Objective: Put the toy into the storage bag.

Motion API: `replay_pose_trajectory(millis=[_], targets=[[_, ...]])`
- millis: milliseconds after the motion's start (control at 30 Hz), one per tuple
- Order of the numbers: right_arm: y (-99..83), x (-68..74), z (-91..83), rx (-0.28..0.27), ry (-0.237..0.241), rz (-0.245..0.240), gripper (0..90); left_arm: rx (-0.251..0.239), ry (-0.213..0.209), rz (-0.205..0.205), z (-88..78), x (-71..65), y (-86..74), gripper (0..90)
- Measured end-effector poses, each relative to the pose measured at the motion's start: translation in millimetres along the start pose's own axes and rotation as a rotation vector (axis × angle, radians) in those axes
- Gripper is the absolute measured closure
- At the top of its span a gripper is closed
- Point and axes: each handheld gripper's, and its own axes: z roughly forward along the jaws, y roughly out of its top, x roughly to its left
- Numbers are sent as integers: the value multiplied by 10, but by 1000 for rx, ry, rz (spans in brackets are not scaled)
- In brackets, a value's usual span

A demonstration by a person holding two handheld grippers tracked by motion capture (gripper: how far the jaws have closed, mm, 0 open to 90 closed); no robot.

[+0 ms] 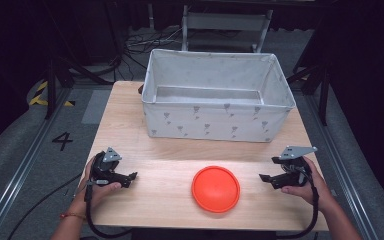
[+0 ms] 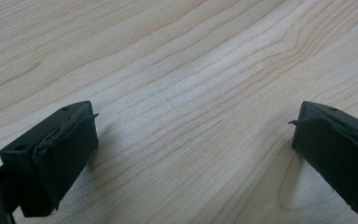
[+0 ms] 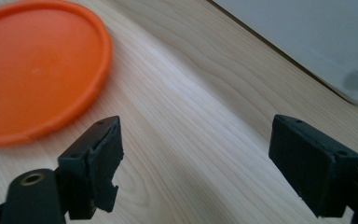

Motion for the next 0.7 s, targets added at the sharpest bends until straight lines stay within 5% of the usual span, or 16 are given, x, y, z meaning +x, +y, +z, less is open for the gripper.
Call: replay_pose_trajectory(millis=[300,700], targets=[[317,227,214,3,57,-70,189,0,1,1,0,0,0,5],[526,514,599,36,150,-121,184,2,-2,-1,-1,0,0,5]])
